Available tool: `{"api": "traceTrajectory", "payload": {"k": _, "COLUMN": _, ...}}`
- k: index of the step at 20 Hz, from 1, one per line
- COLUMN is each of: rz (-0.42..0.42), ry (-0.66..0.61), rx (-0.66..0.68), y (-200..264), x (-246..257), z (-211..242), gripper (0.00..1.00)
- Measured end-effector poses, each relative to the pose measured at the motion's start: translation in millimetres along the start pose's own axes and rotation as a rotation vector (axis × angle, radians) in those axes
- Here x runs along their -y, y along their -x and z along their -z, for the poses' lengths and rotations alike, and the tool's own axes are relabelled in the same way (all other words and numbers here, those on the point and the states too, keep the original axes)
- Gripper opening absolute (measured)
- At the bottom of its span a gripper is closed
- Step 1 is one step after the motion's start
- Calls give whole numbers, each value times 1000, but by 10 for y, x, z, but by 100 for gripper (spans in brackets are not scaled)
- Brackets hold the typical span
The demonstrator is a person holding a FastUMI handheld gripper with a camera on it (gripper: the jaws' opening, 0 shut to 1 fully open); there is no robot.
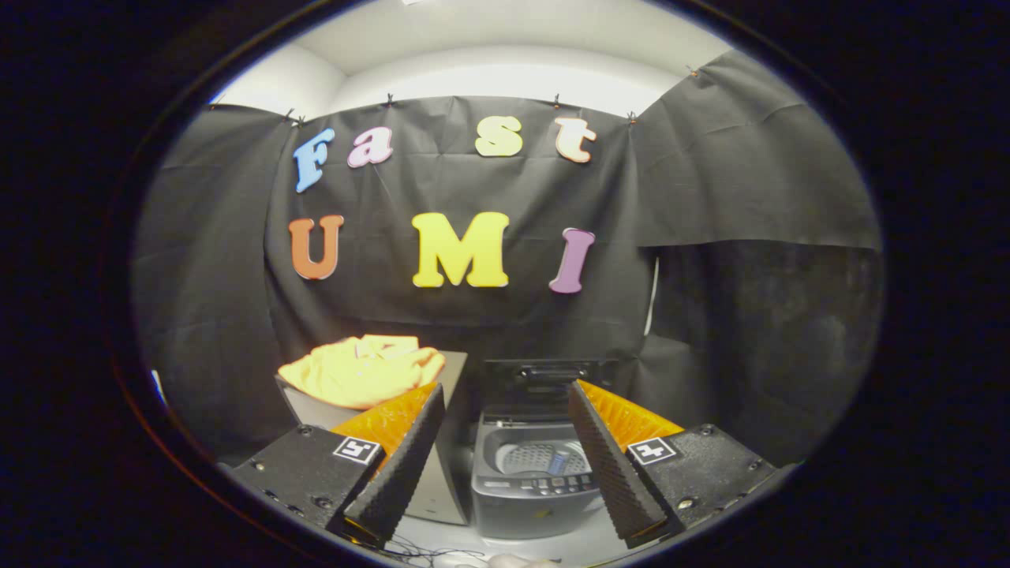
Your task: Put the clothes into the washing machine and then close the washing machine lid.
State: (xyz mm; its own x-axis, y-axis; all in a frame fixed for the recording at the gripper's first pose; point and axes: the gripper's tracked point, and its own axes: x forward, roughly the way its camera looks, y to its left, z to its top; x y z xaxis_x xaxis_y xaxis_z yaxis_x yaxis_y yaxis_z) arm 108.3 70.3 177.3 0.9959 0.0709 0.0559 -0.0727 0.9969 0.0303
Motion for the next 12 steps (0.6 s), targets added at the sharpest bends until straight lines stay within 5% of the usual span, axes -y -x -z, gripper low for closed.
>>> {"api": "traceTrajectory", "payload": {"k": 12, "rz": -138, "ry": 14, "rx": -14, "y": -1491, "x": -1420, "z": -635, "gripper": 99}}
